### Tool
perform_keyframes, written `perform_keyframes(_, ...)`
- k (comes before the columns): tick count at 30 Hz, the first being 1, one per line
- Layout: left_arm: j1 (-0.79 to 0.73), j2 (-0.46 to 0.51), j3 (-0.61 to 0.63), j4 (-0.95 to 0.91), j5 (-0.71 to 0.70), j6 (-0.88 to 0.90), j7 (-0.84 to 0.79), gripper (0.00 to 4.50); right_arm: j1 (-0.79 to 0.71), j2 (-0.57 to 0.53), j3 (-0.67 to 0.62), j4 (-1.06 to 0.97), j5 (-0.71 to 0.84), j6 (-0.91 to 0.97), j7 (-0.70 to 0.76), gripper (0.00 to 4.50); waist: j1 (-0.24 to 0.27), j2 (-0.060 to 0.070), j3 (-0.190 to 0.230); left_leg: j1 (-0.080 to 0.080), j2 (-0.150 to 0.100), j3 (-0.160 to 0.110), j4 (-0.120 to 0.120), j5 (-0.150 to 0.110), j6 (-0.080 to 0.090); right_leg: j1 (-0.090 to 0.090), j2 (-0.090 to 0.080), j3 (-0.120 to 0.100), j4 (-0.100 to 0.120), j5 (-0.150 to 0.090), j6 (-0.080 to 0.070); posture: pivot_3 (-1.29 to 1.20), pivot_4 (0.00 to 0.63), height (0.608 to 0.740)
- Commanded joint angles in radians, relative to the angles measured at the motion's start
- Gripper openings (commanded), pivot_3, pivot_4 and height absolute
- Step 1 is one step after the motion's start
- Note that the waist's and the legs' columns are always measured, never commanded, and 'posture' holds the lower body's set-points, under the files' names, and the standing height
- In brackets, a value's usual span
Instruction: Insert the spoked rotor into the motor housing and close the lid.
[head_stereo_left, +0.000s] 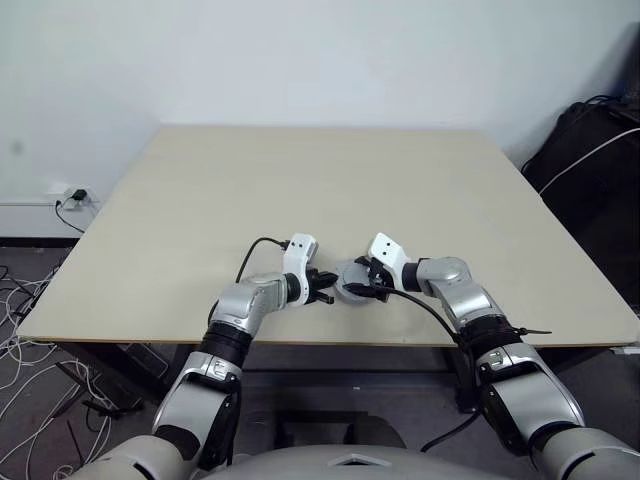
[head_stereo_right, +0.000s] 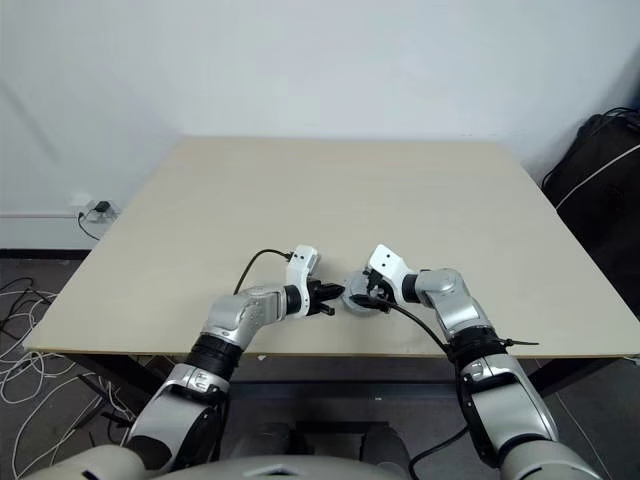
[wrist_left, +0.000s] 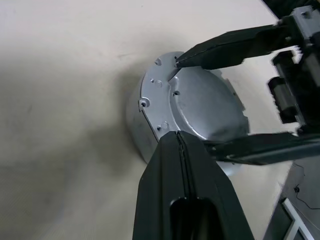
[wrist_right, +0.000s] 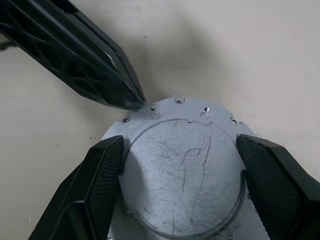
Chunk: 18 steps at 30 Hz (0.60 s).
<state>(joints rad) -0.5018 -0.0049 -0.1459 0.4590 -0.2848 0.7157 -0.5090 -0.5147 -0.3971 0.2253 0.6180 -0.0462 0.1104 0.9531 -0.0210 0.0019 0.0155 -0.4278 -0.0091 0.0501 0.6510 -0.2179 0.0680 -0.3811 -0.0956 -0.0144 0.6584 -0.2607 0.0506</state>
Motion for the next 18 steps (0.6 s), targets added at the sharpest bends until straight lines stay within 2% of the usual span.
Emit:
perform_keyframes(1,-0.044,-0.018,0.017,0.024,0.014,-0.022,0.026,0.0,0.007,0.005,0.011,0.005,-0.01,0.008,-0.009,3.3,0.0,0.0,0.0,0.0,0.0,0.0,0.0,0.0,0.0,0.0,0.0,0.0,0.0,0.0,0.0,0.0,0.0,0.74)
perform_keyframes(18,-0.09,-0.051,-0.02,0.115,0.061,0.033,0.026,0.0,0.028,-0.007,0.001,-0.005,-0.001,0.019,0.0,3.3,0.003,0.0,0.0,0.0,0.0,-0.001,0.0,0.0,0.0,0.0,-0.001,-0.001,-0.001,0.0,0.0,0.0,0.0,0.74)
